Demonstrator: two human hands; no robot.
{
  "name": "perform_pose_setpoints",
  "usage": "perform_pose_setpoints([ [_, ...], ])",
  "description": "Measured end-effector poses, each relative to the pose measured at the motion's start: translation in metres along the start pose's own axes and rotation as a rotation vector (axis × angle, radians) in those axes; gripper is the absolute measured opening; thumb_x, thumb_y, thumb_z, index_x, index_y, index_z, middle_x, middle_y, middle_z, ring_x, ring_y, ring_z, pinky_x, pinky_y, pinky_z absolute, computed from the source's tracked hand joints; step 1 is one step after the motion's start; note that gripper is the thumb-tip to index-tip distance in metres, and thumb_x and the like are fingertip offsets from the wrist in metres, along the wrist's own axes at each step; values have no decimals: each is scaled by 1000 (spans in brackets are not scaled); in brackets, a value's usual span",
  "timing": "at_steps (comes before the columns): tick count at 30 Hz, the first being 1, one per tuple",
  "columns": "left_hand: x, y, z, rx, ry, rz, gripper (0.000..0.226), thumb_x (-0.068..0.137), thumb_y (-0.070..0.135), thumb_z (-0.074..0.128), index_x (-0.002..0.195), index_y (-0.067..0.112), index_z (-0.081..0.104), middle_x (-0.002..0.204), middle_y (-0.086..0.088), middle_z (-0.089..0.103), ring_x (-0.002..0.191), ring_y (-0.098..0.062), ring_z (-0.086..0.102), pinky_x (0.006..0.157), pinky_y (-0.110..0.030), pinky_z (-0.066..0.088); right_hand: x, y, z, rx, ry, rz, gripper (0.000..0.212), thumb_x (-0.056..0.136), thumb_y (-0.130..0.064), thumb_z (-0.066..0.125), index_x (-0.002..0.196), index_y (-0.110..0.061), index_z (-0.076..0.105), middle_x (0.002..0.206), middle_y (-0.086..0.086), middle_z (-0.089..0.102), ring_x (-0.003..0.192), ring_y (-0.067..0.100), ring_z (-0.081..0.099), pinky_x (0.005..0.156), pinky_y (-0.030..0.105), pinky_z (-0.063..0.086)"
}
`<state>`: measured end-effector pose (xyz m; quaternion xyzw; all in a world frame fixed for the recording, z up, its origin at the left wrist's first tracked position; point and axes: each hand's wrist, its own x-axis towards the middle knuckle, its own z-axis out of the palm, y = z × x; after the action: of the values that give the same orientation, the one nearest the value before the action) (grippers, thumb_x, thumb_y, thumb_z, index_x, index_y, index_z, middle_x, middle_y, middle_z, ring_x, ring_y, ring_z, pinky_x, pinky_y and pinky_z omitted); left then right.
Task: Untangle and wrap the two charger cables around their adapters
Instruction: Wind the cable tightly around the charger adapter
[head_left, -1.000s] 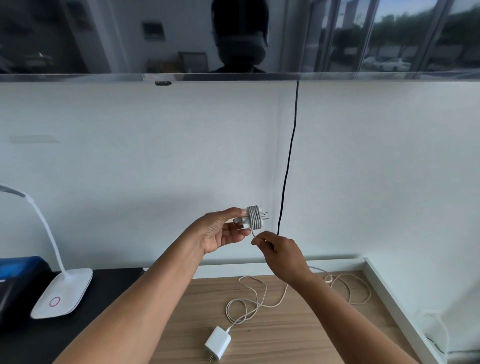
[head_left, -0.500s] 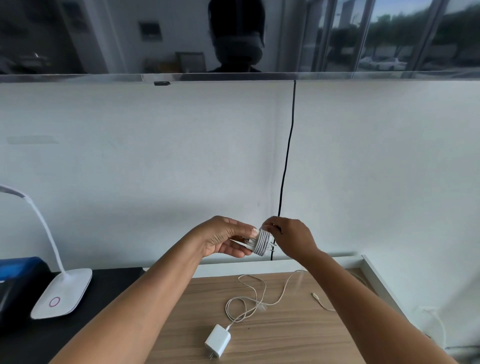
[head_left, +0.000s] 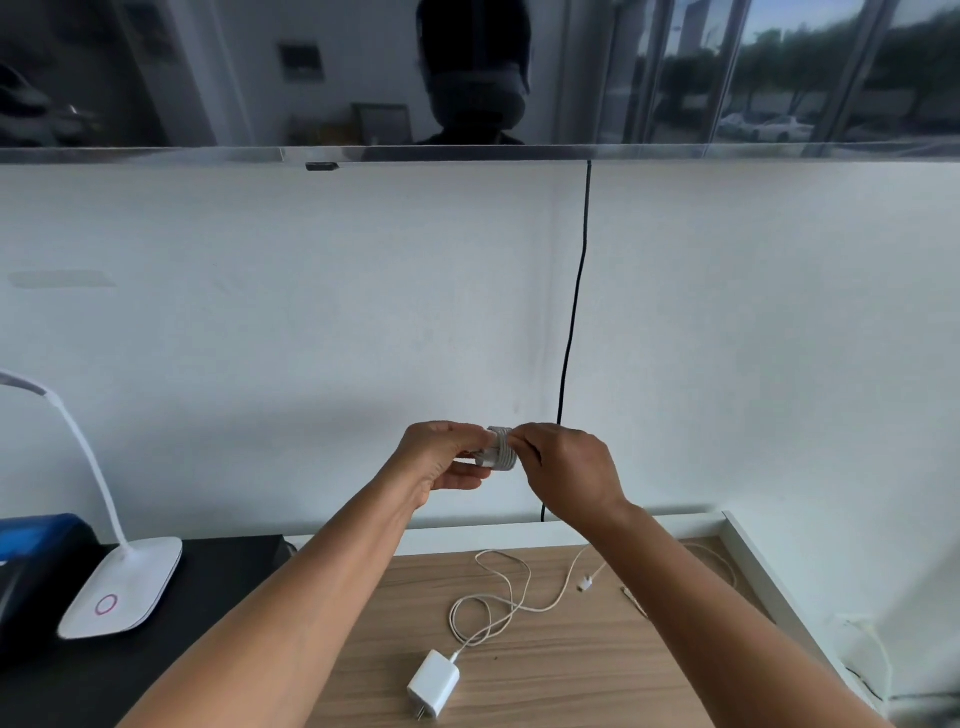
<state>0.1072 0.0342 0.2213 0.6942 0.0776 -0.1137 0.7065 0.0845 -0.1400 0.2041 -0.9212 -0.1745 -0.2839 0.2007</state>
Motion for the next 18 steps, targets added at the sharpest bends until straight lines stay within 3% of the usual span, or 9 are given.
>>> perform_pose_setpoints([
  [6, -1, 7, 0, -178, 18, -30, 19, 78, 14, 78, 91, 3, 70, 79, -14, 72, 65, -28, 72, 54, -30, 59, -18, -3, 7, 85, 112, -3, 18, 90, -30, 55, 90, -23, 72, 71, -3, 69, 58, 27, 61, 47, 31, 48],
  [11, -2, 16, -5, -267, -32, -94, 20, 80, 18, 76, 92, 4, 68, 73, -13, 73, 62, -23, 73, 53, -26, 59, -34, 4, 20, 145, 8, 68, 25, 95, -36, 48, 90, -23, 68, 72, -3, 67, 64, 24, 59, 54, 35, 50],
  [18, -13, 17, -1, -214, -177, -157, 23, 80, 21, 76, 96, 7, 68, 80, -16, 72, 63, -21, 72, 45, -23, 54, -35, 10, 20, 206, -179, 220, 23, 96, -45, 51, 102, -30, 68, 84, -1, 72, 77, 25, 62, 68, 34, 51],
])
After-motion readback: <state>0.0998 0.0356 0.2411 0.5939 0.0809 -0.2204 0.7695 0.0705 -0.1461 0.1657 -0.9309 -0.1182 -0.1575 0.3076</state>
